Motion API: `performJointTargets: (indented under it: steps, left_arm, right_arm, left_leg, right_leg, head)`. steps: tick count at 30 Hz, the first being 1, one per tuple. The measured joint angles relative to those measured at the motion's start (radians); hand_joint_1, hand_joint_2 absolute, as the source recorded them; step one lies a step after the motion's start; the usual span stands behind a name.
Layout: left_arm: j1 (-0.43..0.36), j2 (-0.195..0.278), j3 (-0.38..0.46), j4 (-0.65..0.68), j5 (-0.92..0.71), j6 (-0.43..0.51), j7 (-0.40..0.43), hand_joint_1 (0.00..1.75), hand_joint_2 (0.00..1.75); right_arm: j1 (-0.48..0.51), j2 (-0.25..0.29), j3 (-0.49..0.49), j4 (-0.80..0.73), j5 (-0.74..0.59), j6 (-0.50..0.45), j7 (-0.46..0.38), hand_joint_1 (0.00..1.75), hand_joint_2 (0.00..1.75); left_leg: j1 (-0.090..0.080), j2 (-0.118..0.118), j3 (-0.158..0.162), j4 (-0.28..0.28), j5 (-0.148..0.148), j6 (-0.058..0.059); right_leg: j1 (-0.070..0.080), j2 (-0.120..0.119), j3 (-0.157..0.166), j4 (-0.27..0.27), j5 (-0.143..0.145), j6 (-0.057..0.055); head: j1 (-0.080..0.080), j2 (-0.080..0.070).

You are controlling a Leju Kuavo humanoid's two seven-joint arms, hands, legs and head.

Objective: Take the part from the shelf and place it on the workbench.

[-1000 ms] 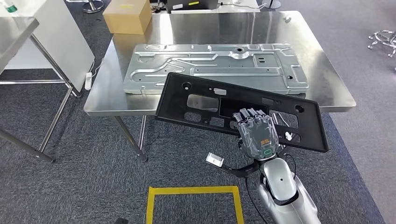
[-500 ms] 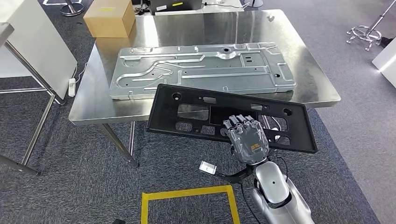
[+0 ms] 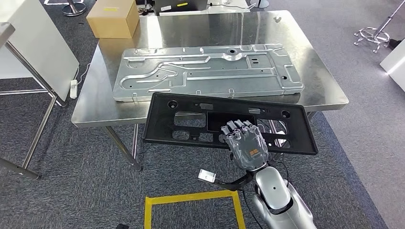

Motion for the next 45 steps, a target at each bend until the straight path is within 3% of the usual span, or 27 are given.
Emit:
performJointTargets:
  steps: [5, 7, 9, 11, 12, 13, 15, 18, 19, 21, 22, 23, 24, 27, 28, 30, 32, 34, 37, 38, 39, 40, 42, 43, 45]
  left_arm:
    - [0.0, -0.004, 0.0, 0.0, -0.001, 0.001, 0.0, 0.0, 1.75]
    - [0.001, -0.004, 0.0, 0.0, -0.001, 0.002, 0.001, 0.0, 1.75]
    - [0.002, -0.004, 0.001, 0.0, -0.003, 0.004, 0.002, 0.0, 1.75]
    - [0.003, -0.004, 0.001, 0.0, -0.006, 0.004, 0.003, 0.0, 1.75]
    - [0.002, -0.003, 0.001, -0.001, -0.008, 0.004, 0.003, 0.0, 1.75]
    - [0.002, -0.002, 0.001, -0.001, -0.01, 0.005, 0.003, 0.0, 1.75]
    - [0.002, 0.0, 0.001, -0.002, -0.012, 0.005, 0.003, 0.0, 1.75]
    - [0.002, -0.002, 0.001, -0.002, -0.012, 0.005, 0.003, 0.0, 1.75]
    - [0.001, -0.002, 0.001, -0.002, -0.012, 0.005, 0.003, 0.0, 1.75]
    - [0.002, -0.002, 0.001, -0.002, -0.012, 0.005, 0.003, 0.0, 1.75]
    - [0.003, -0.002, 0.001, -0.002, -0.012, 0.005, 0.003, 0.0, 1.75]
    - [0.004, -0.002, 0.001, -0.002, -0.012, 0.005, 0.003, 0.0, 1.75]
    - [0.005, -0.002, 0.001, -0.002, -0.012, 0.005, 0.003, 0.0, 1.75]
    - [0.006, -0.001, 0.001, -0.002, -0.012, 0.005, 0.003, 0.0, 1.75]
    - [0.005, 0.0, 0.002, -0.002, -0.012, 0.006, 0.003, 0.0, 1.75]
    - [0.004, 0.001, 0.002, -0.002, -0.012, 0.006, 0.004, 0.0, 1.75]
    - [0.004, -0.001, 0.002, -0.002, -0.012, 0.007, 0.005, 0.0, 1.75]
    - [0.005, -0.002, 0.002, -0.002, -0.012, 0.007, 0.006, 0.0, 1.75]
    - [0.003, -0.002, 0.003, -0.002, -0.012, 0.007, 0.006, 0.0, 1.75]
    - [0.003, -0.002, 0.003, -0.002, -0.013, 0.007, 0.006, 0.0, 1.75]
    - [0.004, -0.002, 0.003, -0.002, -0.014, 0.007, 0.006, 0.0, 1.75]
    - [0.005, -0.003, 0.003, -0.002, -0.014, 0.007, 0.006, 0.0, 1.75]
    - [0.005, -0.004, 0.003, -0.002, -0.016, 0.007, 0.006, 0.0, 1.75]
    - [0.004, -0.004, 0.003, -0.002, -0.017, 0.007, 0.006, 0.0, 1.75]
    - [0.003, -0.004, 0.004, -0.002, -0.02, 0.006, 0.006, 0.0, 1.75]
  right_arm:
    - [0.001, 0.001, 0.0, 0.0, 0.0, 0.0, -0.001, 1.66, 1.75]
    - [0.005, 0.001, 0.001, 0.002, 0.0, 0.0, -0.001, 1.66, 1.75]
    - [0.012, 0.0, 0.002, 0.005, 0.0, 0.0, -0.002, 1.66, 1.75]
    - [0.015, 0.0, 0.002, 0.007, 0.0, 0.0, 0.0, 1.66, 1.75]
    - [0.015, 0.001, 0.002, 0.007, 0.0, 0.0, 0.002, 1.66, 1.75]
    - [0.016, 0.001, 0.002, 0.008, 0.0, 0.0, 0.003, 1.66, 1.75]
    - [0.018, 0.002, 0.003, 0.008, 0.0, 0.0, 0.004, 1.66, 1.75]
    - [0.019, 0.003, 0.003, 0.008, 0.0, 0.0, 0.004, 1.66, 1.75]
    - [0.019, 0.004, 0.003, 0.008, 0.0, 0.0, 0.004, 1.66, 1.75]
    - [0.019, 0.005, 0.003, 0.008, 0.0, 0.0, 0.004, 1.66, 1.75]
    - [0.021, 0.005, 0.003, 0.008, 0.0, 0.0, 0.004, 1.66, 1.75]
    - [0.022, 0.005, 0.003, 0.008, 0.0, 0.0, 0.004, 1.66, 1.75]
    - [0.023, 0.005, 0.003, 0.008, 0.0, 0.0, 0.004, 1.66, 1.75]
    - [0.022, 0.006, 0.003, 0.008, 0.0, 0.001, 0.004, 1.66, 1.75]
    - [0.022, 0.006, 0.003, 0.008, 0.0, 0.001, 0.004, 1.66, 1.75]
    - [0.022, 0.006, 0.003, 0.008, 0.0, 0.001, 0.004, 1.66, 1.75]
    - [0.022, 0.006, 0.003, 0.007, 0.0, 0.001, 0.005, 1.66, 1.75]
    - [0.021, 0.006, 0.003, 0.006, 0.0, 0.002, 0.005, 1.66, 1.75]
    - [0.022, 0.005, 0.003, 0.007, 0.0, 0.004, 0.004, 1.66, 1.75]
    - [0.024, 0.005, 0.003, 0.008, 0.0, 0.005, 0.002, 1.66, 1.75]
    - [0.025, 0.005, 0.004, 0.009, 0.0, 0.007, 0.0, 1.66, 1.75]
    - [0.025, 0.005, 0.004, 0.009, 0.0, 0.008, -0.004, 1.66, 1.75]
    - [0.022, 0.006, 0.005, 0.01, 0.0, 0.012, -0.017, 1.66, 1.75]
    - [0.02, 0.008, 0.007, 0.011, 0.0, 0.014, -0.026, 1.66, 1.75]
    - [0.018, 0.014, 0.016, 0.015, 0.0, 0.017, -0.043, 1.66, 1.75]
  left_leg:
    - [0.012, 0.005, 0.015, -0.021, 0.01, 0.003]
    - [0.017, 0.01, 0.025, -0.033, 0.013, 0.003]
    - [0.027, 0.014, 0.029, -0.03, 0.006, -0.006]
    - [0.038, 0.014, 0.03, -0.014, -0.008, -0.026]
    - [0.039, 0.013, 0.028, -0.003, -0.016, -0.038]
    - [0.038, 0.013, 0.026, 0.004, -0.021, -0.048]
    - [0.036, 0.012, 0.026, 0.008, -0.025, -0.061]
    - [0.043, 0.013, 0.022, 0.03, -0.047, -0.071]
    - [0.043, 0.013, 0.004, 0.072, -0.071, -0.072]
    - [0.039, 0.013, -0.066, 0.211, -0.131, -0.067]
    - [0.035, 0.013, -0.103, 0.275, -0.15, -0.063]
    - [0.03, 0.012, -0.128, 0.311, -0.151, -0.057]
    - [0.024, 0.012, -0.132, 0.304, -0.129, -0.047]
    - [0.003, 0.005, -0.061, 0.122, -0.017, -0.005]
    - [-0.003, 0.003, -0.039, 0.072, -0.001, 0.005]
    - [-0.01, 0.001, -0.023, 0.039, -0.002, 0.014]
    - [-0.007, 0.003, -0.013, 0.017, 0.002, 0.012]
    - [0.001, 0.006, 0.002, -0.006, 0.008, 0.014]
    - [0.004, 0.008, 0.012, -0.013, 0.004, 0.016]
    - [0.004, 0.008, 0.014, -0.012, 0.001, 0.015]
    - [0.005, 0.008, 0.017, -0.01, -0.002, 0.013]
    - [0.006, 0.008, 0.021, -0.008, -0.007, 0.01]
    - [0.007, 0.008, 0.029, 0.0, -0.019, 0.001]
    - [0.006, 0.008, 0.031, 0.004, -0.025, -0.005]
    - [0.004, 0.009, 0.031, 0.007, -0.031, -0.018]
  right_leg:
    - [0.003, -0.006, 0.001, 0.006, -0.007, 0.002]
    - [-0.008, -0.017, -0.057, 0.126, -0.062, 0.012]
    - [-0.028, -0.027, -0.107, 0.218, -0.086, 0.031]
    - [-0.043, -0.036, -0.061, 0.122, -0.031, 0.05]
    - [-0.046, -0.037, -0.035, 0.07, -0.014, 0.051]
    - [-0.046, -0.036, -0.02, 0.039, -0.009, 0.048]
    - [-0.041, -0.029, -0.02, 0.037, -0.017, 0.026]
    - [-0.037, -0.025, -0.016, 0.039, -0.022, -0.002]
    - [-0.035, -0.025, -0.013, 0.038, -0.024, -0.01]
    - [-0.027, -0.025, -0.009, 0.037, -0.028, -0.02]
    - [-0.022, -0.024, -0.007, 0.038, -0.03, -0.024]
    - [-0.016, -0.022, -0.005, 0.038, -0.033, -0.027]
    - [-0.01, -0.02, 0.0, 0.038, -0.035, -0.031]
    - [0.005, -0.017, 0.016, 0.037, -0.045, -0.037]
    - [0.005, -0.016, 0.018, 0.037, -0.047, -0.035]
    - [0.003, -0.015, 0.016, 0.033, -0.048, -0.028]
    - [0.001, -0.017, 0.02, 0.029, -0.049, -0.017]
    - [0.003, -0.021, 0.004, 0.068, -0.074, -0.007]
    - [-0.007, -0.025, -0.093, 0.245, -0.147, 0.007]
    - [-0.011, -0.026, -0.117, 0.281, -0.15, 0.011]
    - [-0.015, -0.027, -0.124, 0.282, -0.133, 0.015]
    - [-0.018, -0.029, -0.11, 0.242, -0.098, 0.017]
    - [-0.021, -0.035, -0.053, 0.112, -0.028, 0.017]
    - [-0.02, -0.036, -0.029, 0.062, -0.01, 0.013]
    - [-0.014, -0.036, -0.014, 0.031, -0.015, 0.002]
  head:
    - [0.001, 0.0]
    - [0.001, 0.0]
    - [0.001, 0.0]
    - [0.002, 0.0]
    - [0.003, 0.0]
    - [0.002, 0.0]
    - [0.0, 0.0]
    - [-0.002, 0.0]
    - [-0.003, 0.0]
    - [-0.004, 0.0]
    - [-0.004, 0.0]
    - [-0.004, 0.0]
    - [-0.004, 0.0]
    - [-0.002, 0.0]
    - [-0.002, 0.0]
    - [-0.002, 0.0]
    - [-0.004, 0.0]
    - [-0.003, 0.0]
    - [-0.002, 0.0]
    - [-0.001, 0.0]
    - [-0.001, 0.0]
    - [-0.001, 0.0]
    - [-0.001, 0.0]
    - [-0.001, 0.0]
    - [-0.002, 0.0]
